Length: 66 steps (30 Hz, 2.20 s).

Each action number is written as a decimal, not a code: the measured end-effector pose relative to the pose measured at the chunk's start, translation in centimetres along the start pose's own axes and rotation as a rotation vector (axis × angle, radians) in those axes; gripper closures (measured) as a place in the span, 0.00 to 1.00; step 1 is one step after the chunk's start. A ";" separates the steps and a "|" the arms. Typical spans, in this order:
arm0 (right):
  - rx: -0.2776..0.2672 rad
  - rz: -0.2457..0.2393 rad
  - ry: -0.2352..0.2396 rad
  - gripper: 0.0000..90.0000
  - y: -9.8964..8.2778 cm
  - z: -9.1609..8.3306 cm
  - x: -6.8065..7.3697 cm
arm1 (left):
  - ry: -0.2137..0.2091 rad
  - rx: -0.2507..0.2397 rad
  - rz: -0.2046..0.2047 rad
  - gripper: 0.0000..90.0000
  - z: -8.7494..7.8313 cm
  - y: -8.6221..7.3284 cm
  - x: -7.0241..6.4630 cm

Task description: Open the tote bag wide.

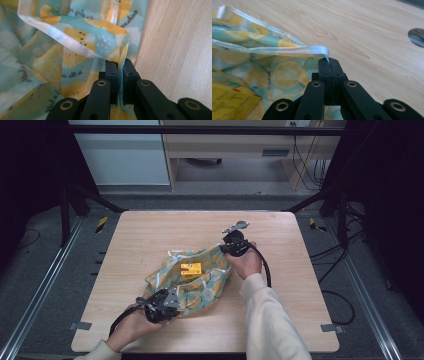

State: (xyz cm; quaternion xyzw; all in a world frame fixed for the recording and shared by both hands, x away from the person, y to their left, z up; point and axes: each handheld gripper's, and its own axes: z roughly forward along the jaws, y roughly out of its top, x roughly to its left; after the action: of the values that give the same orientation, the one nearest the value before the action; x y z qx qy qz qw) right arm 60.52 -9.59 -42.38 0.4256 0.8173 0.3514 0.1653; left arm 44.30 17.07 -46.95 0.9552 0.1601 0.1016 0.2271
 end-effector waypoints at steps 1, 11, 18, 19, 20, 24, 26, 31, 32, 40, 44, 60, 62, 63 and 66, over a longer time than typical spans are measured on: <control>0.009 0.009 -0.004 1.00 -0.2 0.2 -0.2 | -0.002 0.000 -0.004 0.96 0.0 -0.1 0.0; 0.066 0.040 -0.026 1.00 -1.5 1.6 -1.3 | -0.009 0.005 -0.011 0.96 0.1 -0.6 0.2; 0.101 0.015 -0.042 0.99 -2.1 1.9 -1.4 | -0.012 0.013 -0.009 0.97 0.2 -0.6 0.1; 0.106 0.003 -0.047 0.98 -2.1 2.0 -1.4 | -0.014 0.011 -0.010 0.97 0.2 -0.6 0.1; 0.114 -0.005 -0.052 0.96 -2.2 2.1 -1.4 | -0.014 0.010 -0.012 0.97 0.1 -0.6 0.1; 0.057 -0.019 -0.067 0.74 -1.9 0.8 -1.2 | 0.011 -0.005 -0.020 0.82 -0.3 -0.7 0.0; 0.039 -0.022 -0.070 0.69 -1.8 0.3 -1.0 | 0.050 -0.012 -0.024 0.75 -0.8 -0.6 -0.2; -0.056 -0.062 -0.089 0.49 -0.8 -3.1 -0.2 | 0.103 -0.057 -0.053 0.46 -2.5 -0.1 -0.2; -0.075 -0.064 -0.093 0.46 -0.6 -4.0 0.0 | 0.115 -0.075 -0.067 0.43 -3.0 0.0 -0.1; -0.172 -0.122 -0.084 0.32 -0.8 -10.0 2.4 | 0.175 -0.125 -0.081 0.31 -7.2 0.3 1.0; -0.188 -0.138 -0.069 0.30 -1.7 -10.9 3.3 | 0.226 -0.146 -0.086 0.32 -9.0 0.9 2.0; -0.119 -0.202 0.084 0.26 -7.8 -9.8 7.7 | 0.321 -0.126 -0.155 0.33 -6.4 3.6 8.8; -0.091 -0.221 0.090 0.25 -8.2 -9.2 8.0 | 0.324 -0.109 -0.162 0.33 -5.8 3.9 9.6; -0.082 -0.226 0.091 0.25 -8.3 -8.8 8.2 | 0.326 -0.105 -0.164 0.33 -5.6 4.0 9.8; -0.034 -0.238 0.101 0.29 -8.7 -7.7 8.4 | 0.315 -0.069 -0.170 0.35 -4.6 4.3 11.0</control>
State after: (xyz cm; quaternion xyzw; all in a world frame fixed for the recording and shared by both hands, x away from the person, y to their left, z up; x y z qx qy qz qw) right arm 46.24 -9.53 -43.01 0.3046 0.8633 0.3640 0.1719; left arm 54.36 19.11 -39.60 0.9023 0.2701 0.2356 0.2397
